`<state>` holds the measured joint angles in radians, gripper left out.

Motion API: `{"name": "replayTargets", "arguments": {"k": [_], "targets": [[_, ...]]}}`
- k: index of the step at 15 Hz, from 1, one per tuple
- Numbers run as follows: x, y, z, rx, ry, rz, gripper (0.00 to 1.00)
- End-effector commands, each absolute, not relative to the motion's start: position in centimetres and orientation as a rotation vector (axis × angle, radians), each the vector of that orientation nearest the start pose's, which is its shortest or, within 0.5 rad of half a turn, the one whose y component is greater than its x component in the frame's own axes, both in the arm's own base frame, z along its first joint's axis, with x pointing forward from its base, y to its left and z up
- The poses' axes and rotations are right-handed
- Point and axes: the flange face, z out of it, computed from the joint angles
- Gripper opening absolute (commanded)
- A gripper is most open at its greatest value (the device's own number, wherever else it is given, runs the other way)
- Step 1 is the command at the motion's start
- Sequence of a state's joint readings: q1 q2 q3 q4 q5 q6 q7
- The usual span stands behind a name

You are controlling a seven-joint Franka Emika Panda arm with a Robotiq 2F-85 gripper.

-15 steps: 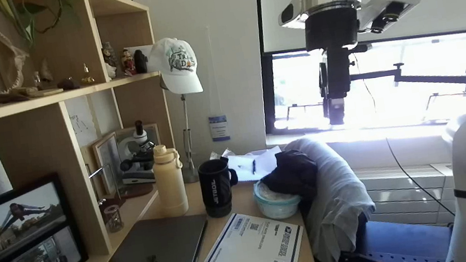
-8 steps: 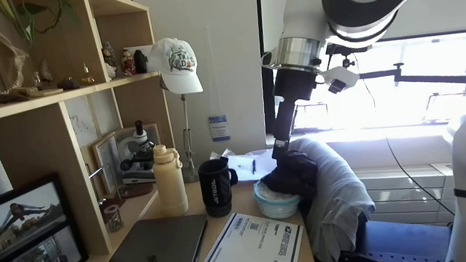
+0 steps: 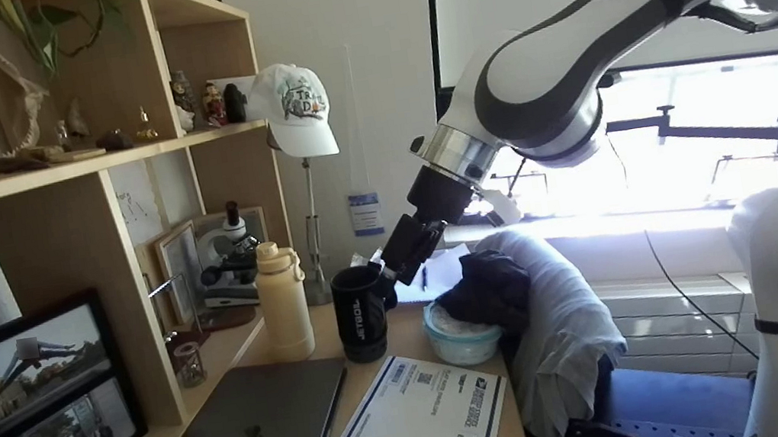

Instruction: Lift up the laptop screen

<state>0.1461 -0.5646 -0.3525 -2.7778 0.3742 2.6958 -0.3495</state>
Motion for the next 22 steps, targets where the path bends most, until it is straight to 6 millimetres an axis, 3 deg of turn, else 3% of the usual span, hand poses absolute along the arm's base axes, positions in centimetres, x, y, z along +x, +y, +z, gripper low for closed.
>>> {"name": "replayTargets", "arguments": {"k": [1,5,10,15,16,22], "targets": [[39.4,-7.4,38.9,-2.64,0.265,-0.834,1.0],[40.1,-5.9,37.4,-2.514,0.313,-0.885,1.0],[40.2,-5.5,34.8,-2.427,0.367,-0.879,1.0],[39.9,-4.7,30.9,-2.514,0.327,-0.86,1.0],[40.3,-5.3,31.8,-2.477,0.348,-0.86,1.0],[40.3,-5.3,31.5,-2.48,0.35,-0.853,1.0]]}}
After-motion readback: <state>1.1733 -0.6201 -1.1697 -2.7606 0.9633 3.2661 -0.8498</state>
